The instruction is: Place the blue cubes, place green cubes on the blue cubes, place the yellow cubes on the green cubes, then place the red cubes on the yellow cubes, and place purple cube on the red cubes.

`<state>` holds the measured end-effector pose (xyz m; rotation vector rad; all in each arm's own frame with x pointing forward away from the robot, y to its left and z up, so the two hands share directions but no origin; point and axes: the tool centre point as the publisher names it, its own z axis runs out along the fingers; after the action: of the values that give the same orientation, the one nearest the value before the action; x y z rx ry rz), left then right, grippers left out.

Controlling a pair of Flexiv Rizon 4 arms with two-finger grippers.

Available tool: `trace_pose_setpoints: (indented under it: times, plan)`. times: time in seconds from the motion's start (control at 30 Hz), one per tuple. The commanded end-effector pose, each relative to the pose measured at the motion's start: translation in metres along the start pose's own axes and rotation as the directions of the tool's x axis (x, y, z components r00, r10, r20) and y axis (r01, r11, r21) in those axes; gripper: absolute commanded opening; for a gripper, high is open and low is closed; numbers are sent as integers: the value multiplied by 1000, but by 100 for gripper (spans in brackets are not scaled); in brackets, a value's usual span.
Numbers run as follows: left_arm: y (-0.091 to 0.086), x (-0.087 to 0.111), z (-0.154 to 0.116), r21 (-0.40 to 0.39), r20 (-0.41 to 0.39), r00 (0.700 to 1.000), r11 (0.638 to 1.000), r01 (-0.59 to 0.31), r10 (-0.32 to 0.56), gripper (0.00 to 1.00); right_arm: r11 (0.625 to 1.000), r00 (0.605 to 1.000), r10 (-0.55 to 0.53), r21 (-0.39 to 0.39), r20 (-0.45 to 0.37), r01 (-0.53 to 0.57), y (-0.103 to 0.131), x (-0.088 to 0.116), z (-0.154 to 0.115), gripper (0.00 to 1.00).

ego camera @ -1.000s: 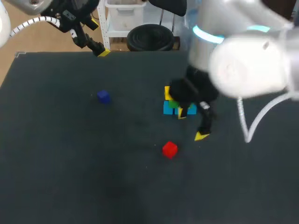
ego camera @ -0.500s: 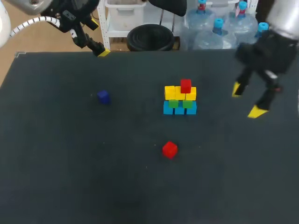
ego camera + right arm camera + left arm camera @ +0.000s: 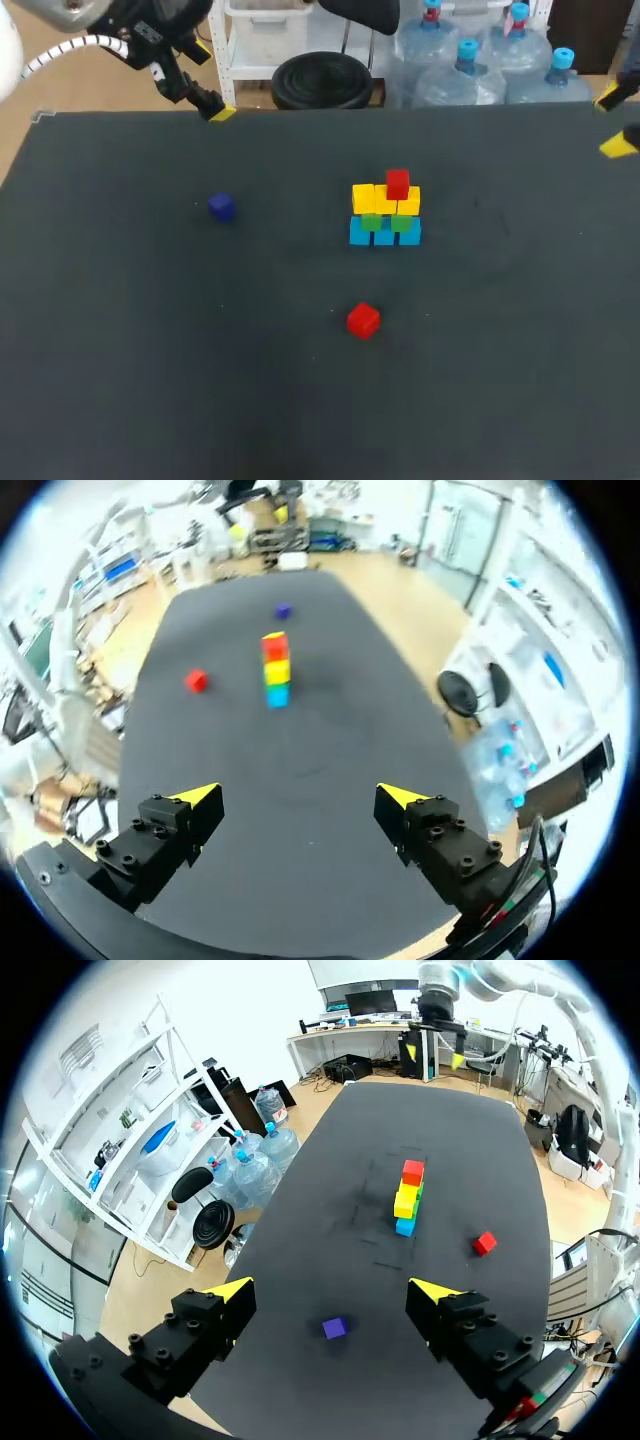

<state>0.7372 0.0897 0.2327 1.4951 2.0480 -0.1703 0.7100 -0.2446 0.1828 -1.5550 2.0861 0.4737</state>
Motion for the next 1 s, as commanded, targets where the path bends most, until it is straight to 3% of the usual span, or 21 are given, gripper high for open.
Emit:
trace_pose_setpoints:
  times: [0.03,0.73,1.0]
  plan:
    - [1,1,0,2,2,1000,1000,-2,2,100,878,898,59,405,436,-254,-5,6,11,100]
    - [-1,0,-1,-1,-10,1000,1000,-23,23,100,878,898,59,405,436,-254,-5,6,11,100]
    - [-9,-17,-19,-114,-51,991,986,-126,121,100,878,898,59,405,436,-254,-5,6,11,100]
